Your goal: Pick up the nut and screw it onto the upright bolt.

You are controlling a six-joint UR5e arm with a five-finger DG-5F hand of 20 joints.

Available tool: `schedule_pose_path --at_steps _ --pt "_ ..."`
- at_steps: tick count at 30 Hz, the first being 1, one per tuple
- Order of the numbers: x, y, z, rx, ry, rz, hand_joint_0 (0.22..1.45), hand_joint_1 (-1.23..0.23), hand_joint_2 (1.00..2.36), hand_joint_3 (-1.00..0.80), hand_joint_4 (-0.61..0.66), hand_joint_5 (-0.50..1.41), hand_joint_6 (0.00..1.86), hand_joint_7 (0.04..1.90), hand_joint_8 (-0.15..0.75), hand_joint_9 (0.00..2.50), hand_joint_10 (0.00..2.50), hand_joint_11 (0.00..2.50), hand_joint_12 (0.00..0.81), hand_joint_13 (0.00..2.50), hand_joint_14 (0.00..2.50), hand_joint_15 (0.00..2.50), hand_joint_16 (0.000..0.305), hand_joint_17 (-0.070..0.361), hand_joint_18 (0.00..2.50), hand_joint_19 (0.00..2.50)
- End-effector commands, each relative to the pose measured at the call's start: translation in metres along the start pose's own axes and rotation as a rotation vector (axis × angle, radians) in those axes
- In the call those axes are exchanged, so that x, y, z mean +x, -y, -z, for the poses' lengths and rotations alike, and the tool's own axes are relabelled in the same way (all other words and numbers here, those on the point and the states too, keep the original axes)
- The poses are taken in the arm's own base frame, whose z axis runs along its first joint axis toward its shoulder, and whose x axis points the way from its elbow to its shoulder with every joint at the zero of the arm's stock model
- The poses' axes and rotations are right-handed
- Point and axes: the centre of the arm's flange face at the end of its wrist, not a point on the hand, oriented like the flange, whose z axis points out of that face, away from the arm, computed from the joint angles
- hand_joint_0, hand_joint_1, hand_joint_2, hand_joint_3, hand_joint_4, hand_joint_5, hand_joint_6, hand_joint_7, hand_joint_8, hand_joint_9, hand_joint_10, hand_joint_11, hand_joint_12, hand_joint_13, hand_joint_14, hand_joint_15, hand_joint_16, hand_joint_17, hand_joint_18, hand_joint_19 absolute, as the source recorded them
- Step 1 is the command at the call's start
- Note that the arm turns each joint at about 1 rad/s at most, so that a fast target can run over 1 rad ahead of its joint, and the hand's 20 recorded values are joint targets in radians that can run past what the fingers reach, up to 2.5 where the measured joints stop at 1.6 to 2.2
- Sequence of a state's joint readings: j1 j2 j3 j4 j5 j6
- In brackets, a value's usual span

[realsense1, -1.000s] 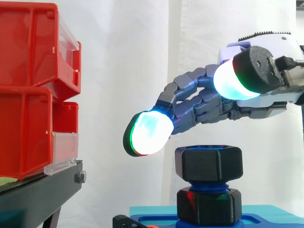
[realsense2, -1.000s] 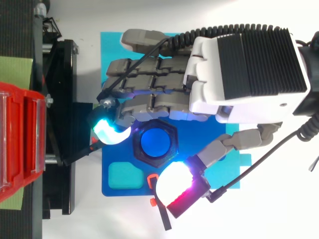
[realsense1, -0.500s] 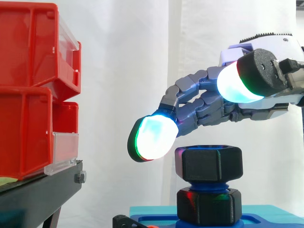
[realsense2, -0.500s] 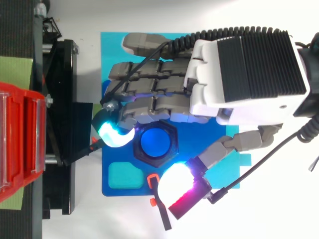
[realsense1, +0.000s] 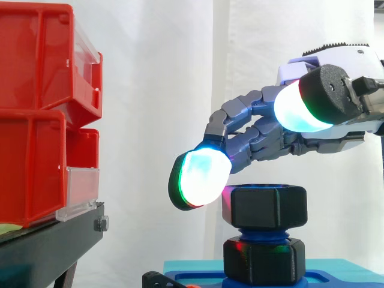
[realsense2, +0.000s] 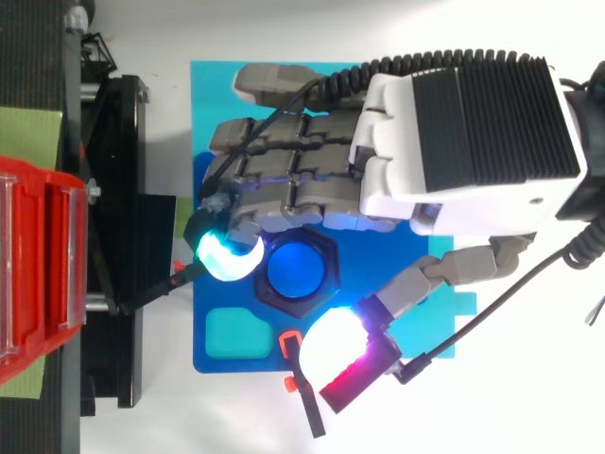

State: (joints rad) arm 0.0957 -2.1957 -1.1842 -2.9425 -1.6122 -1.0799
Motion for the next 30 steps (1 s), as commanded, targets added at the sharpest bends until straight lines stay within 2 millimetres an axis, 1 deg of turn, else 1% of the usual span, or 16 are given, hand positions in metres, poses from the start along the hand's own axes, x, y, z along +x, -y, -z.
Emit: schedule_pose_path --at_steps 1,5,7,10,13,16,20,28,30 --pt "-0.001 0.000 0.000 -0.001 0.002 0.002 0.47 -0.36 1.00 -0.50 0.32 -0.10 0.50 0.84 0.295 0.57 0.00 0.00 0.319 0.37 0.00 0.00 0.034 0.077 0.01 0.00" --pt "0.004 0.002 0.002 0.003 -0.004 0.000 0.47 -0.36 1.00 -0.50 0.33 -0.08 0.50 0.89 0.301 0.62 0.00 0.00 0.312 0.41 0.00 0.00 0.033 0.074 0.04 0.00" --pt "0.010 0.007 0.004 0.006 -0.013 -0.001 0.47 -0.36 1.00 -0.50 0.33 -0.07 0.50 0.92 0.304 0.67 0.00 0.00 0.307 0.43 0.00 0.00 0.032 0.072 0.07 0.00" --pt "0.011 0.008 0.003 -0.005 0.004 0.000 0.48 -0.36 1.00 -0.50 0.34 -0.06 0.50 0.95 0.305 0.70 0.00 0.00 0.304 0.45 0.00 0.00 0.031 0.070 0.10 0.00" --pt "0.009 0.009 0.003 -0.006 0.013 0.000 0.48 -0.36 1.00 -0.50 0.33 -0.06 0.50 0.96 0.303 0.71 0.00 0.00 0.303 0.46 0.00 0.00 0.031 0.070 0.11 0.00" --pt "0.009 0.015 0.005 0.003 0.008 0.000 0.48 -0.36 1.00 -0.50 0.33 -0.05 0.50 0.97 0.303 0.72 0.00 0.00 0.301 0.47 0.00 0.00 0.031 0.069 0.11 0.00" --pt "0.006 0.018 0.006 0.008 0.009 -0.001 0.48 -0.36 1.00 -0.50 0.32 -0.04 0.50 1.03 0.305 0.74 0.00 0.00 0.298 0.49 0.00 0.00 0.030 0.068 0.13 0.00" --pt "0.003 0.026 0.008 0.010 0.015 -0.002 0.48 -0.36 1.00 -0.50 0.26 -0.01 0.50 1.22 0.310 0.79 0.00 0.00 0.292 0.53 0.00 0.00 0.028 0.064 0.17 0.00" --pt "0.001 0.028 0.008 0.012 0.018 -0.001 0.49 -0.36 1.00 -0.50 0.24 0.00 0.50 1.27 0.312 0.84 0.00 0.00 0.290 0.55 0.00 0.00 0.028 0.063 0.19 0.00"
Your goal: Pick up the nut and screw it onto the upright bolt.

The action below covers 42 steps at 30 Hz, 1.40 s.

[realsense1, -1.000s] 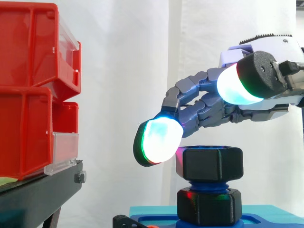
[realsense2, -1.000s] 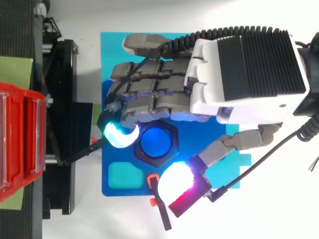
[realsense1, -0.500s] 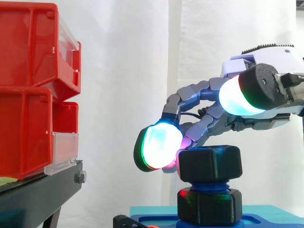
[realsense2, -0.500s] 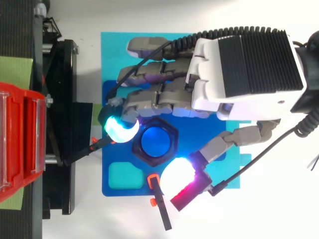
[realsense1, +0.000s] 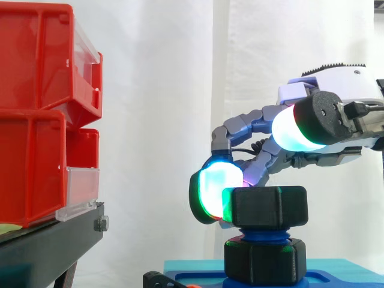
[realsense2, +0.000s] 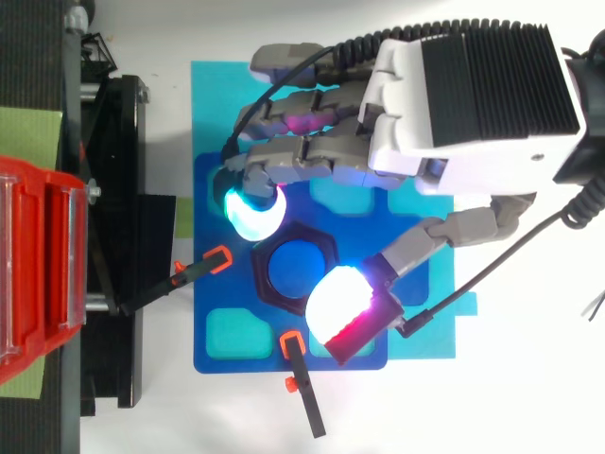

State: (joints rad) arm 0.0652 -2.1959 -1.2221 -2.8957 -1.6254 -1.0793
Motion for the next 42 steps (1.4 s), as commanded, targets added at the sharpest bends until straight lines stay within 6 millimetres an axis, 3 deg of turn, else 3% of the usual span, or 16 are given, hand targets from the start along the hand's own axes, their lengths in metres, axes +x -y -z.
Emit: schedule_pose_path --at_steps 1,6,15,20,22,27,31,34,42 --pt "-0.004 0.004 0.001 0.000 0.003 0.001 0.49 -0.36 1.00 -0.50 0.24 0.01 0.50 1.30 0.313 0.86 0.00 0.00 0.289 0.56 0.00 0.00 0.028 0.063 0.19 0.00" --pt "-0.006 0.013 0.004 0.006 0.003 0.000 0.49 -0.35 1.00 -0.50 0.19 0.05 0.50 1.42 0.281 1.03 0.00 0.00 0.264 0.67 0.00 0.00 0.025 0.056 0.29 0.00" --pt "-0.013 0.025 0.007 0.008 0.009 0.000 0.50 -0.37 1.00 -0.50 0.08 0.06 0.62 1.20 0.176 1.38 0.00 0.00 0.164 0.90 0.00 0.00 0.014 0.031 0.59 0.00" --pt "-0.016 0.029 0.010 0.014 0.009 -0.001 0.51 -0.37 1.00 -0.50 0.07 0.07 0.62 1.21 0.152 1.53 0.00 0.00 0.139 0.96 0.00 0.00 0.010 0.023 0.64 0.00" --pt "-0.016 0.029 0.010 0.014 0.009 -0.001 0.50 -0.38 1.00 -0.50 0.11 0.07 0.51 1.41 0.192 1.45 0.00 0.00 0.161 0.88 0.00 0.00 0.012 0.028 0.52 0.00" --pt "-0.017 0.030 0.009 0.013 0.015 0.000 0.49 -0.38 1.00 -0.50 0.27 -0.06 0.50 0.97 0.275 1.14 0.00 0.00 0.236 0.67 0.00 0.00 0.022 0.050 0.34 0.00" --pt "-0.018 0.024 0.007 0.004 0.019 0.001 0.49 -0.38 1.00 -0.50 0.26 -0.10 0.50 0.86 0.266 1.00 0.00 0.00 0.273 0.59 0.00 0.00 0.027 0.061 0.26 0.00" --pt "-0.031 0.017 0.001 -0.013 0.045 0.004 0.48 -0.38 1.00 -0.50 0.22 -0.13 0.50 0.75 0.263 0.89 0.00 0.00 0.287 0.54 0.00 0.00 0.030 0.067 0.20 0.00" --pt "-0.027 0.001 -0.005 -0.033 0.050 0.006 0.47 -0.37 1.00 -0.50 0.16 -0.17 0.50 0.64 0.247 0.61 0.00 0.00 0.315 0.36 0.00 0.00 0.035 0.080 0.02 0.00"
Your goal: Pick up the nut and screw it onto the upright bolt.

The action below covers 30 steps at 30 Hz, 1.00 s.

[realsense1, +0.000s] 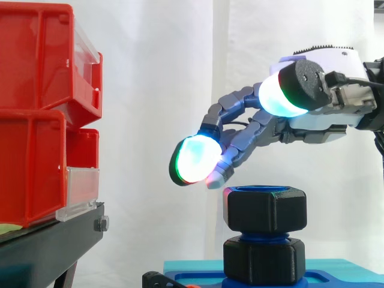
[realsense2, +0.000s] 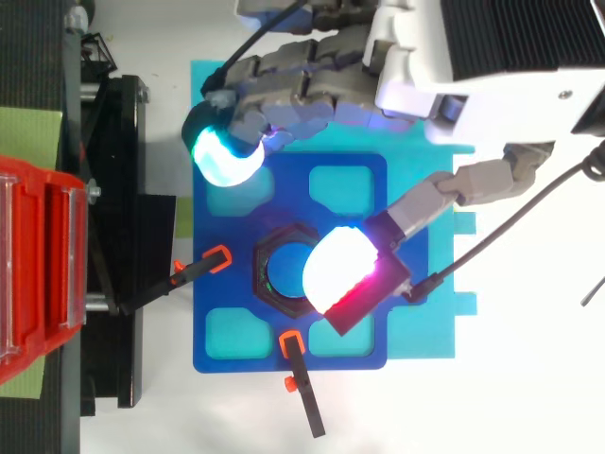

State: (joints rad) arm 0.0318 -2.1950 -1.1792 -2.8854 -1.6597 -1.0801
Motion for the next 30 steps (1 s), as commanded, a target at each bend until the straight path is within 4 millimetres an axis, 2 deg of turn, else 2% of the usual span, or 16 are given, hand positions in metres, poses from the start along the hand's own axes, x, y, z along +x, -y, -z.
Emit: schedule_pose_path --at_steps 1,13,15,21,26,30 --pt "0.006 -0.012 -0.004 -0.012 -0.004 0.001 0.47 -0.37 1.00 -0.50 0.16 -0.18 0.50 0.63 0.247 0.59 0.00 0.00 0.316 0.34 0.00 0.00 0.036 0.080 0.01 0.00" --pt "0.020 -0.038 -0.011 -0.032 -0.016 0.000 0.45 -0.36 1.00 -0.50 0.10 -0.22 0.50 0.55 0.211 0.28 0.00 0.00 0.334 0.09 0.00 0.00 0.042 0.095 0.00 0.00" --pt "0.022 -0.038 -0.011 -0.029 -0.021 0.000 0.44 -0.34 1.00 -0.50 0.08 -0.23 0.50 0.54 0.198 0.18 0.00 0.00 0.336 0.00 0.00 0.00 0.044 0.099 0.00 0.00" --pt "0.027 -0.043 -0.010 -0.017 -0.037 -0.001 0.43 -0.31 1.00 -0.50 0.03 -0.26 0.50 0.50 0.158 0.00 0.00 0.00 0.333 0.00 0.00 0.00 0.048 0.108 0.00 0.00" --pt "0.027 -0.043 -0.009 -0.014 -0.043 -0.003 0.43 -0.31 1.00 -0.50 0.02 -0.27 0.50 0.50 0.152 0.00 0.00 0.00 0.328 0.00 0.00 0.00 0.049 0.111 0.00 0.00" --pt "0.038 -0.037 -0.004 -0.007 -0.063 -0.005 0.43 -0.31 1.00 -0.50 0.03 -0.27 0.50 0.50 0.155 0.00 0.00 0.00 0.328 0.00 0.00 0.00 0.050 0.112 0.00 0.00"
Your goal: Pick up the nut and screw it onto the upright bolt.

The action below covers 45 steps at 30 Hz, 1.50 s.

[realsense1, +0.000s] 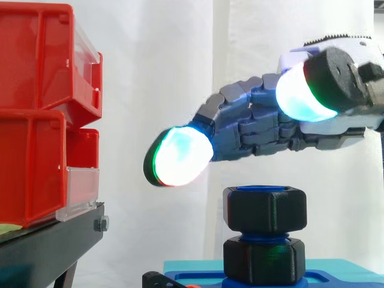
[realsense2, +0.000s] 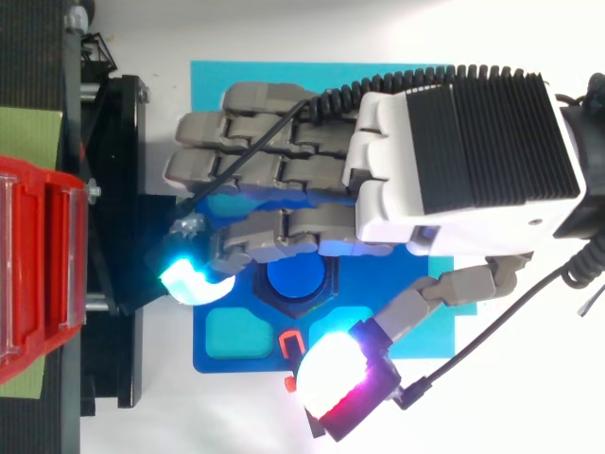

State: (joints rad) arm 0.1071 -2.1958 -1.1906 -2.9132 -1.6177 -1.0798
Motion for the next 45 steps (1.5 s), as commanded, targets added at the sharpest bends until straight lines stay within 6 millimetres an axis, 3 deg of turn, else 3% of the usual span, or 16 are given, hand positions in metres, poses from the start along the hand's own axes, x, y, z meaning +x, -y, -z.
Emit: schedule_pose_path --at_steps 1,25,35,44,45 --pt "0.009 0.004 0.004 0.005 -0.015 -0.002 0.43 -0.31 1.00 -0.50 0.03 -0.27 0.50 0.50 0.156 0.00 0.00 0.00 0.328 0.00 0.00 0.00 0.050 0.112 0.00 0.00" --pt "0.008 0.012 0.004 0.009 0.004 -0.003 0.44 -0.34 1.00 -0.50 0.12 -0.22 0.50 0.53 0.192 0.09 0.00 0.00 0.319 0.00 0.00 0.00 0.044 0.099 0.00 0.00" --pt "0.026 0.022 0.012 0.012 -0.004 -0.016 0.46 -0.36 1.00 -0.50 0.11 -0.20 0.50 0.52 0.193 0.20 0.00 0.00 0.296 0.10 0.00 0.00 0.038 0.086 0.00 0.00" --pt "0.022 0.025 0.011 0.006 0.017 -0.016 0.47 -0.36 1.00 -0.50 0.24 -0.14 0.50 0.83 0.236 0.35 0.00 0.00 0.264 0.24 0.00 0.00 0.030 0.067 0.00 0.00" --pt "0.022 0.024 0.011 0.005 0.018 -0.016 0.47 -0.36 1.00 -0.50 0.26 -0.13 0.50 0.93 0.250 0.38 0.00 0.00 0.257 0.27 0.00 0.00 0.029 0.064 0.00 0.00"
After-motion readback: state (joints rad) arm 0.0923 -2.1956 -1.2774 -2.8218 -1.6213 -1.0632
